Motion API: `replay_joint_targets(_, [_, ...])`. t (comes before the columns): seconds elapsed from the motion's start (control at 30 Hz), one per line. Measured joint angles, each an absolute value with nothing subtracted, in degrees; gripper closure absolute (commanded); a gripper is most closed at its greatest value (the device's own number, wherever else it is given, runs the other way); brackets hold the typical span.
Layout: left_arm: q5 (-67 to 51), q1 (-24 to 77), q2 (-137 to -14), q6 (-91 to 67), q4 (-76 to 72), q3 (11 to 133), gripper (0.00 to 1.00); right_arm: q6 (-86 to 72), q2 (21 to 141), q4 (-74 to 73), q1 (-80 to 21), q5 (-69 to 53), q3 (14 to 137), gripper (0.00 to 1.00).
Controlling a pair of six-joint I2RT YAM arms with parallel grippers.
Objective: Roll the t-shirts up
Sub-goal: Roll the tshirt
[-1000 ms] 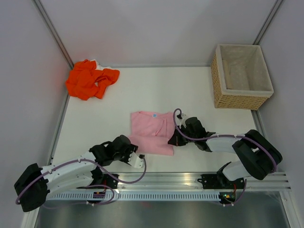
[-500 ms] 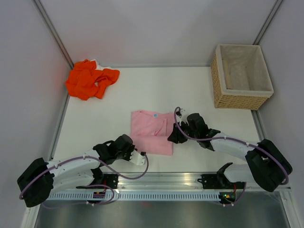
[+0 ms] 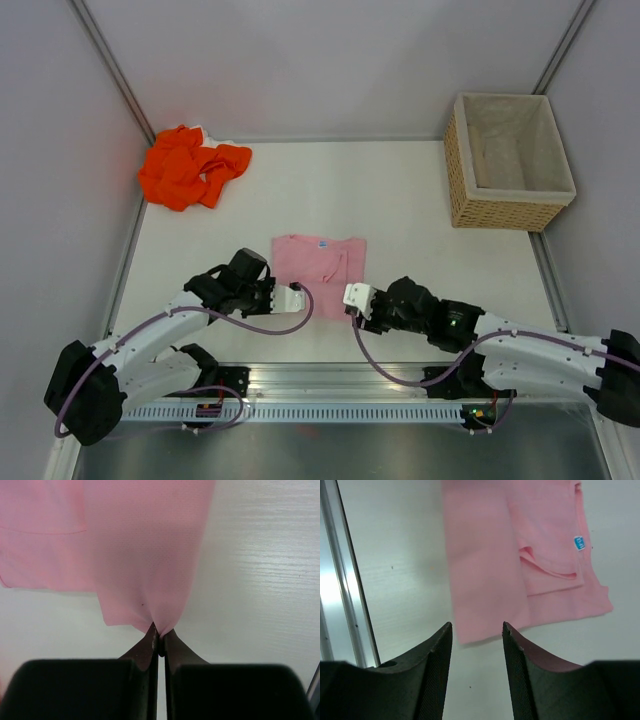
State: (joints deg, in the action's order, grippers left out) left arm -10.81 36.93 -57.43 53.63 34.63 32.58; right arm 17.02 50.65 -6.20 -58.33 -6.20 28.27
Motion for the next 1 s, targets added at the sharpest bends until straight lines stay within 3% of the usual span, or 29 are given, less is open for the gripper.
replay_joint_targets(0.2, [-12.43,36.42,-57.78,53.63,35.29,32.62,0.98,23.07,62.24,-6.46,-70.81,6.33,26.11,0.5])
replay_joint_targets(0.53, [-12.62,36.32,-57.69,53.63,35.48,32.62,0.98,24.67,75.64,3.4,-73.47,20.32,25.21,0.5])
replay_joint_targets(0.57, [-12.62,36.32,-57.69,53.63,35.48,32.6,0.98,24.64,76.07,4.01,-73.47,21.06,25.21,0.53])
replay_joint_targets(0.67, [-12.67,36.12,-57.69,53.63,35.48,32.62,0.98,24.36,77.69,5.28,-73.47,22.48,25.32,0.78])
replay_joint_targets(0.7, [-12.71,36.07,-57.69,53.63,35.48,32.62,0.98,24.14,78.3,5.17,-73.47,22.61,25.34,0.91])
replay_joint_targets(0.73, [-12.71,36.05,-57.69,53.63,35.48,32.6,0.98,24.18,78.65,5.04,-73.52,22.76,25.5,0.97])
replay_joint_targets(1.0, [-12.58,35.55,-57.25,52.97,39.42,33.67,0.98,21.28,77.49,-7.18,-73.52,14.92,32.58,1.0])
